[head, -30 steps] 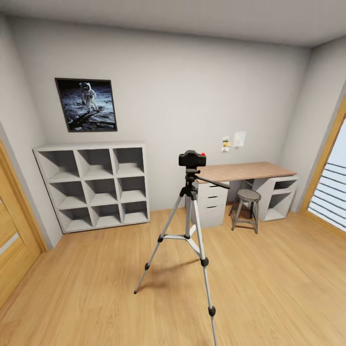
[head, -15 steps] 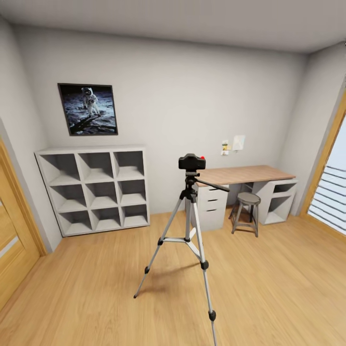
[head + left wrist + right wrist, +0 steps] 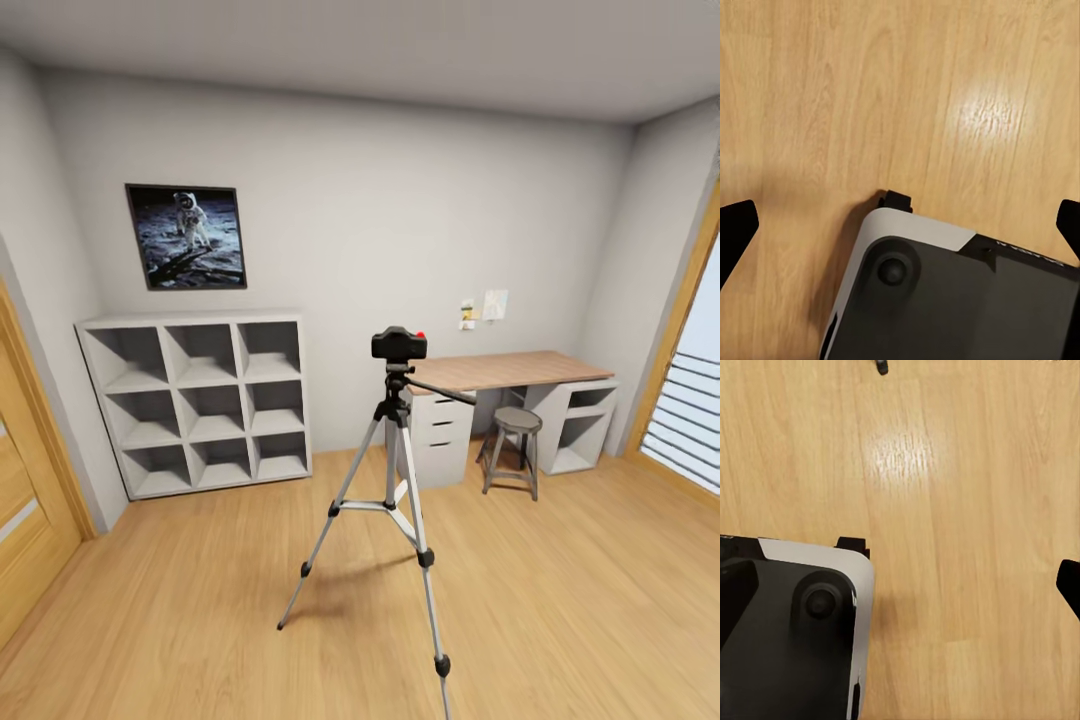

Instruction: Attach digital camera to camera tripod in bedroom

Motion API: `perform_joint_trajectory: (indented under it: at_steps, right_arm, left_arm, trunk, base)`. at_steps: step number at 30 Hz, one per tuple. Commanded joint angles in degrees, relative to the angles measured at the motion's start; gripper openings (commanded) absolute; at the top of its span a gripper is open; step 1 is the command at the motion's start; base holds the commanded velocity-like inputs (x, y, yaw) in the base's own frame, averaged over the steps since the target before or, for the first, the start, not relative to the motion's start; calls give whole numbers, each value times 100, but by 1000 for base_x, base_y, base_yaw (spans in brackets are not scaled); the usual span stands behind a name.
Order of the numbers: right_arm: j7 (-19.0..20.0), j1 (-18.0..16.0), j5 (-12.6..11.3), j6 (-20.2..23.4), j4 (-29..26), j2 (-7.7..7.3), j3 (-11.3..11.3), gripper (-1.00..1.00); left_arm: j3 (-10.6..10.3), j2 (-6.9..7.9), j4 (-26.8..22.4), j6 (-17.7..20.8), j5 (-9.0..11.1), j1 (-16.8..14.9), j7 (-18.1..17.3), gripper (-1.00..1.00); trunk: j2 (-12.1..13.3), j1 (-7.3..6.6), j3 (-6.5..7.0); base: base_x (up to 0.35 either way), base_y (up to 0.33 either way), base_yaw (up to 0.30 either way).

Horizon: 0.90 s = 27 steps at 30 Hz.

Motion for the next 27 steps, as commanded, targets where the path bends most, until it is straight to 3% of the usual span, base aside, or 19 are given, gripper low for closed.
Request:
perform_joint_trajectory:
  at_steps: [1,22,27]
  right_arm:
    - [7,-5,24,-28,18,-5,-43,100]
    - [13,-5,5,-33,10,-14,-59,100]
    - [14,-5,7,-37,10,-14,-62,100]
  left_arm:
    - [-48,1,-4,19,41,-3,20,100]
    - [-51,-12,-1,28,44,-2,15,100]
    - [-47,-16,6,29,46,255,9,100]
  trunk:
    - [-3,2,7]
    - [-3,2,136]
    - [-3,2,150]
  base:
    - [0,0,0]
    - [0,0,0]
    - [0,0,0]
